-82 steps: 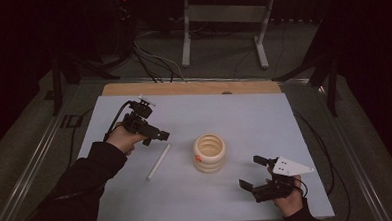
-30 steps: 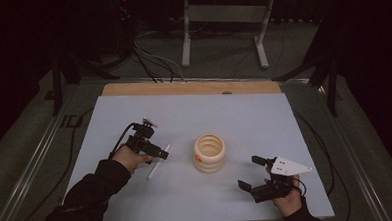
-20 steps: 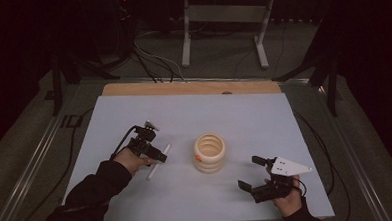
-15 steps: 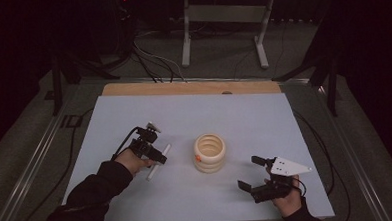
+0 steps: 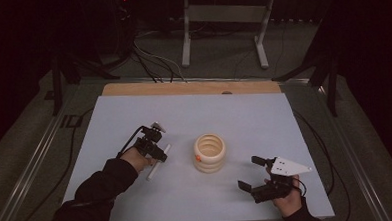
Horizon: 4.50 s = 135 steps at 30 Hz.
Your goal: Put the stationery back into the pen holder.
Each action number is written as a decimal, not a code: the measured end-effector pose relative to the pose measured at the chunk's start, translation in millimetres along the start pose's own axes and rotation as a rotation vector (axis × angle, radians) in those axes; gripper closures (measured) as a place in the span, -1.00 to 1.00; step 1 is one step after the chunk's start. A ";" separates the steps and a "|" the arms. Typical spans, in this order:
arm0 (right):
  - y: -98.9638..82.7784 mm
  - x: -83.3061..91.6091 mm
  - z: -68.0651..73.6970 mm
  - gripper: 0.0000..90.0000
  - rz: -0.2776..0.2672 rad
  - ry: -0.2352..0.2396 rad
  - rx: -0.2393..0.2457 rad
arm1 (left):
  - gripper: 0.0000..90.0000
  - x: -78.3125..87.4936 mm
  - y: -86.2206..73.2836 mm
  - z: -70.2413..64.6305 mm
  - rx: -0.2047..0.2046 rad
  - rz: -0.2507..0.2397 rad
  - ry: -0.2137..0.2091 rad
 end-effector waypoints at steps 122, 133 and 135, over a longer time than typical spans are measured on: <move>0.4 0.5 0.4 -1.00 0.000 0.009 -0.009 | 0.76 124.2 25.9 -42.6 -0.282 -0.912 -0.294; 0.4 0.6 0.2 -1.00 -0.001 0.012 -0.009 | 0.76 124.8 35.1 -60.1 -0.318 -0.943 -0.346; 0.4 0.5 0.1 -1.00 -0.001 0.012 -0.011 | 0.76 125.1 36.7 -63.1 -0.327 -0.947 -0.342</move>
Point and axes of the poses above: each handheld gripper's, and its own axes: x roughly backward along the jaws, y roughly out of its top, z roughly to its left, the point moved 5 cm from there along -x, roughly forward along the jaws, and after that the axes turned 7 degrees about z, right-handed, at the moved point
